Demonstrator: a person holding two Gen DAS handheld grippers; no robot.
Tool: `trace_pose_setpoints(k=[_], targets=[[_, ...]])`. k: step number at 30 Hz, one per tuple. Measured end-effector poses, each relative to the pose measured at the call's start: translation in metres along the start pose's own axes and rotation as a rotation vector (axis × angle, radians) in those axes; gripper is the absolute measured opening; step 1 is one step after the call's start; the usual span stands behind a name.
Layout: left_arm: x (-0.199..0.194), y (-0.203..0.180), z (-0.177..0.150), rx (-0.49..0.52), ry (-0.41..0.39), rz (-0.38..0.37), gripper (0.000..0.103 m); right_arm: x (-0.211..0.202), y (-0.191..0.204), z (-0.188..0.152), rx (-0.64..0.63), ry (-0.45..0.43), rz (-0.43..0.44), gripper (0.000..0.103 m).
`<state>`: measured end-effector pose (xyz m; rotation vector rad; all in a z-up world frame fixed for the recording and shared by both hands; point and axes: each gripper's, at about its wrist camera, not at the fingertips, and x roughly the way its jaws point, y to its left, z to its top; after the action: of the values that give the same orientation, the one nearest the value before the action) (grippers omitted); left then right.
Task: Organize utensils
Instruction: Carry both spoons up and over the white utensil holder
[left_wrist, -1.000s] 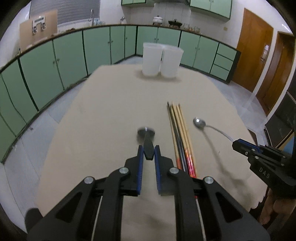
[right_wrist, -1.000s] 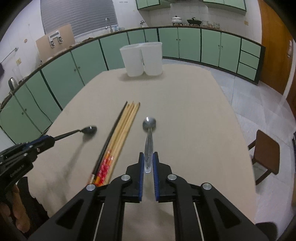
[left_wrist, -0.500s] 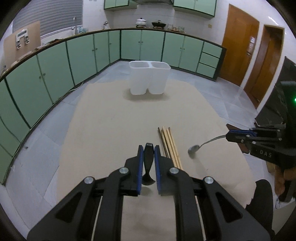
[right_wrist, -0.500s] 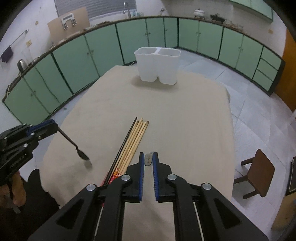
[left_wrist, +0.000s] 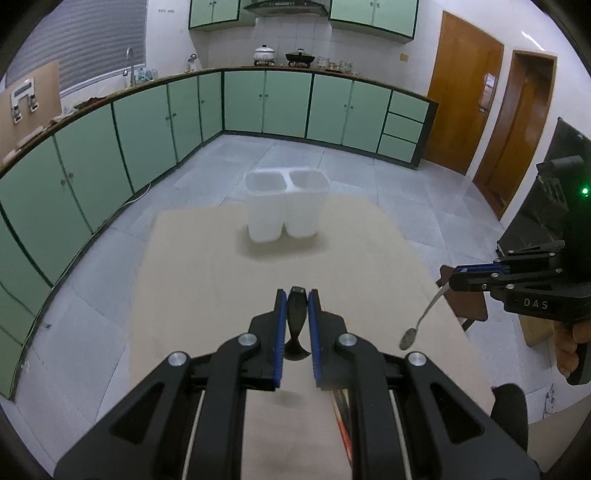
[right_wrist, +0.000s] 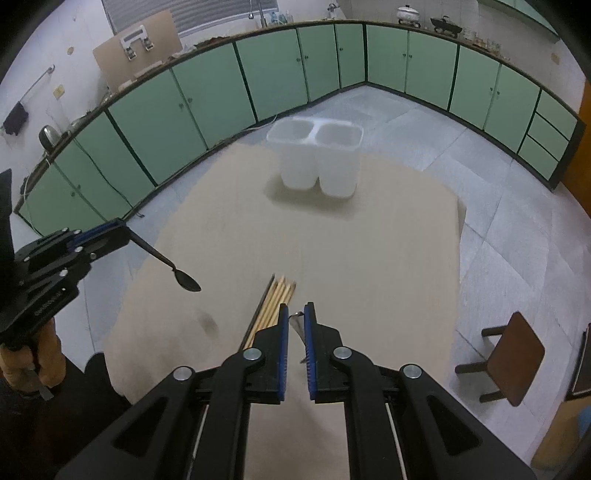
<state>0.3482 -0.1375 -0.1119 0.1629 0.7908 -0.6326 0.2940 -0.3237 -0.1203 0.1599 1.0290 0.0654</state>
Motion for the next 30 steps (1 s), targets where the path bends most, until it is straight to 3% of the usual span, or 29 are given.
trace_pose_setpoints(k=[6, 18, 23, 30], targets=[[0.019, 0.010, 0.060, -0.008, -0.017, -0.008, 0.011, -0.003, -0.010, 0.052, 0.010, -0.016, -0.007, 0.008], [0.087, 0.026, 0.184, -0.019, -0.091, 0.042, 0.011, 0.011, -0.035, 0.191, 0.038, -0.083, -0.034, 0.008], [0.137, 0.037, 0.201, -0.042, -0.080, 0.054, 0.011, 0.042, -0.052, 0.229, 0.066, -0.099, -0.051, 0.008], [0.203, 0.058, 0.184, -0.084, -0.011, 0.050, 0.011, 0.107, -0.076, 0.234, 0.111, -0.044, -0.048, 0.007]])
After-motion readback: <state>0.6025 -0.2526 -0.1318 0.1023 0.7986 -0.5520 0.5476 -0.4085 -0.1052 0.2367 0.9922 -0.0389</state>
